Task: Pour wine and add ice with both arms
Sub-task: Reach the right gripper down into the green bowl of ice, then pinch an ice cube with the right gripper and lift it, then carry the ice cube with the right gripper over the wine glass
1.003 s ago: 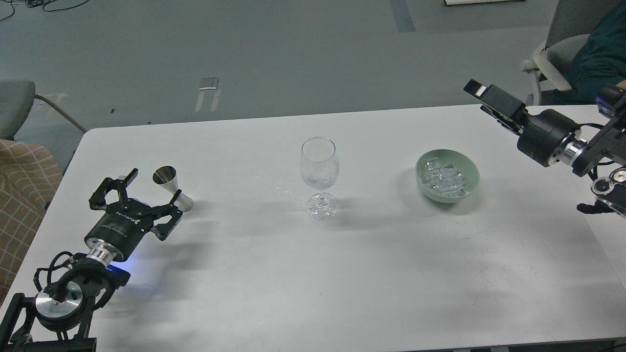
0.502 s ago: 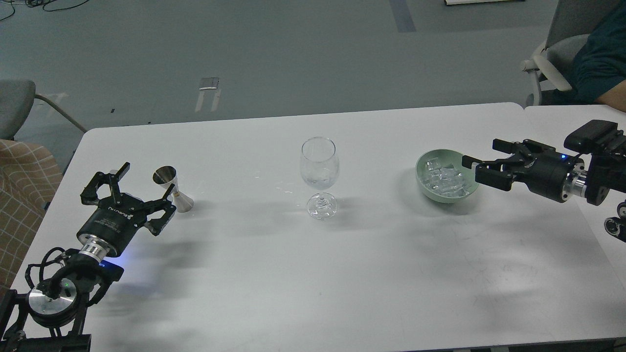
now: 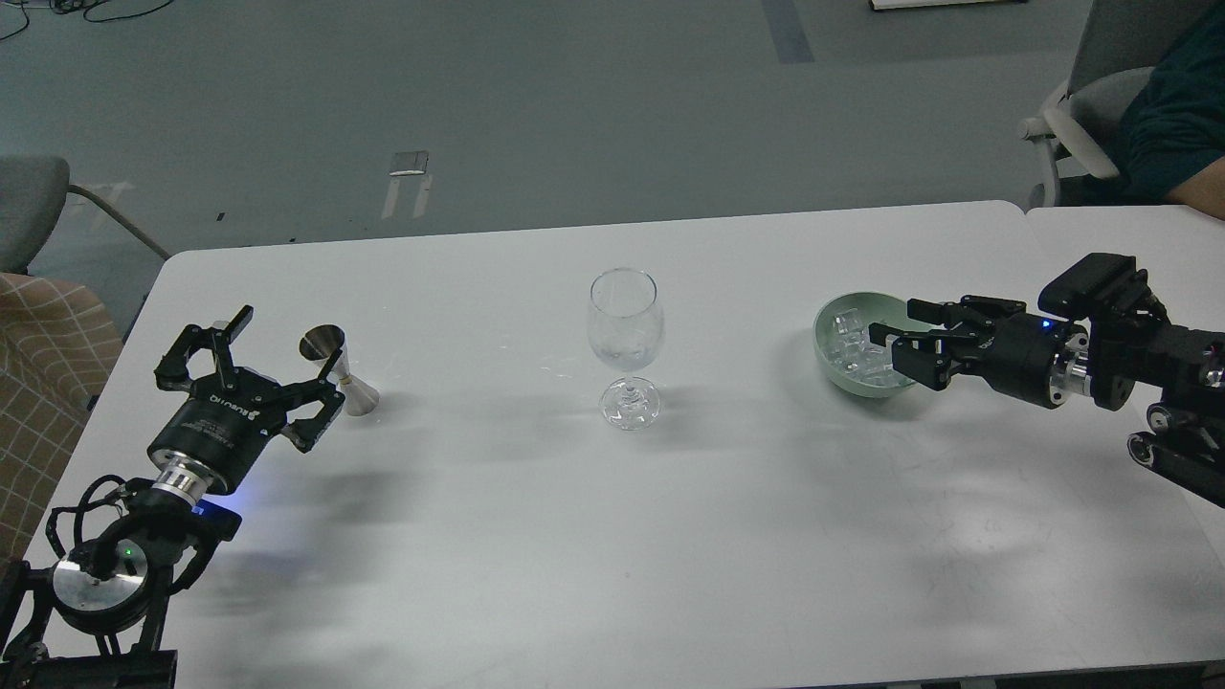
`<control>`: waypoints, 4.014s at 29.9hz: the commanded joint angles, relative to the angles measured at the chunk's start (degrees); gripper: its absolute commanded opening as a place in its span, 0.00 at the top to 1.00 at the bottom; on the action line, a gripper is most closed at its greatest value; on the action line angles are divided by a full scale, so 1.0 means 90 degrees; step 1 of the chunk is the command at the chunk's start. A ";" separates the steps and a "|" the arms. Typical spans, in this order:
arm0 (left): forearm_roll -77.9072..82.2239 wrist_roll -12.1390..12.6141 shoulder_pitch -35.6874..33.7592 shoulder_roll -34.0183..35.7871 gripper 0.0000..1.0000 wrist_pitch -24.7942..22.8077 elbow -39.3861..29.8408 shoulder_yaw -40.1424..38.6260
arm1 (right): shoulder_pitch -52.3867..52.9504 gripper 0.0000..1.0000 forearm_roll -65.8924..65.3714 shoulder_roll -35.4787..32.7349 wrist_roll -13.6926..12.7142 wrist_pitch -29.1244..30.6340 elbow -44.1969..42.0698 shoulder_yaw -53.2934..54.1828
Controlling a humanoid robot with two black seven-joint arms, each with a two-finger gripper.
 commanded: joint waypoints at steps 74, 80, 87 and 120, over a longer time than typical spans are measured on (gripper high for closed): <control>-0.0010 0.0022 -0.0031 0.0028 0.02 0.0069 -0.0275 -0.0224 | 0.1277 0.96 -0.0158 -0.0150 -0.0001 0.0068 0.0073 -0.1014; -0.0010 0.0003 -0.0041 0.0019 0.02 0.0069 -0.0275 -0.0234 | 0.2067 0.96 -0.0129 -0.0950 -0.0001 0.0088 0.1292 -0.1014; 0.0000 0.0002 -0.0060 0.0019 0.02 0.0069 -0.0275 -0.0234 | 0.2860 0.96 -0.0090 -0.1303 -0.0001 0.0195 0.2389 -0.1023; -0.0010 0.0032 -0.0090 0.0009 0.02 0.0039 -0.0275 -0.0224 | 0.5467 0.99 0.1423 0.1245 -0.0001 0.1914 0.2223 -0.2673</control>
